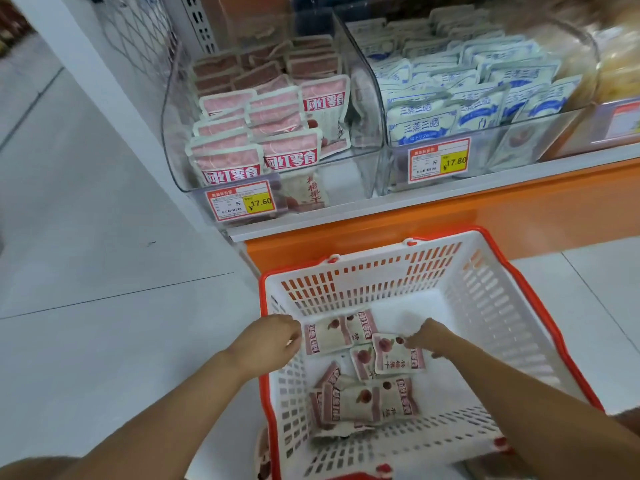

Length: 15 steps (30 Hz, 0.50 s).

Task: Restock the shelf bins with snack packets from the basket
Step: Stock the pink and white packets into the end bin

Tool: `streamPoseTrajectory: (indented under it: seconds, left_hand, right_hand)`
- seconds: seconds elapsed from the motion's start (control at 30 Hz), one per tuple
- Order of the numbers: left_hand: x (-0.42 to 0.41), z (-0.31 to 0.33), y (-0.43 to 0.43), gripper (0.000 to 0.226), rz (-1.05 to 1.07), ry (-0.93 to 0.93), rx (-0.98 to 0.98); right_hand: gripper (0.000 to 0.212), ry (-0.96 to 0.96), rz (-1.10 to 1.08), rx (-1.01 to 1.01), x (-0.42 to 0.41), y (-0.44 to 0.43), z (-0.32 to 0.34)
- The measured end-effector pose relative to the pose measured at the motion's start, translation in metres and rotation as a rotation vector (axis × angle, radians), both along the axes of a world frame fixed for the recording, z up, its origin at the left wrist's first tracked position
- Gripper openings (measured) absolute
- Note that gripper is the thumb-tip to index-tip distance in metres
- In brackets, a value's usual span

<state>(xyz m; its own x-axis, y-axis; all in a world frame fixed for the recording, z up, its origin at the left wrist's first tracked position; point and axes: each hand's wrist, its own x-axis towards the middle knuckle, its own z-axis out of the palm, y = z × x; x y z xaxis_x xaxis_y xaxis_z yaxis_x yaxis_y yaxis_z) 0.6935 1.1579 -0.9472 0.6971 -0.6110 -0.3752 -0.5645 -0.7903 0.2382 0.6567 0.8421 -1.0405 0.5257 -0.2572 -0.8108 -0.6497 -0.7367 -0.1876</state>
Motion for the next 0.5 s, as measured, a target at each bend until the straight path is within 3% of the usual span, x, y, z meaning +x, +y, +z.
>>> streamPoseTrajectory:
  seconds: [0.07, 0.23, 0.37, 0.5]
  left_hand:
    - [-0.001, -0.009, -0.001, 0.030, 0.034, -0.046, -0.094]
    - [0.000, -0.024, -0.007, 0.037, 0.110, -0.174, -0.218]
    - [0.002, -0.026, -0.009, 0.031, 0.137, -0.187, -0.234]
    - [0.003, -0.026, -0.010, 0.029, 0.143, -0.202, -0.235]
  right_hand:
    - [0.046, 0.067, -0.088, 0.012, -0.009, 0.000, -0.026]
    - [0.103, -0.005, -0.411, -0.070, -0.020, 0.006, -0.057]
    - [0.103, -0.039, -0.452, -0.060, -0.022, 0.002, -0.069]
    - [0.076, -0.030, -0.419, 0.067, -0.021, 0.002, -0.075]
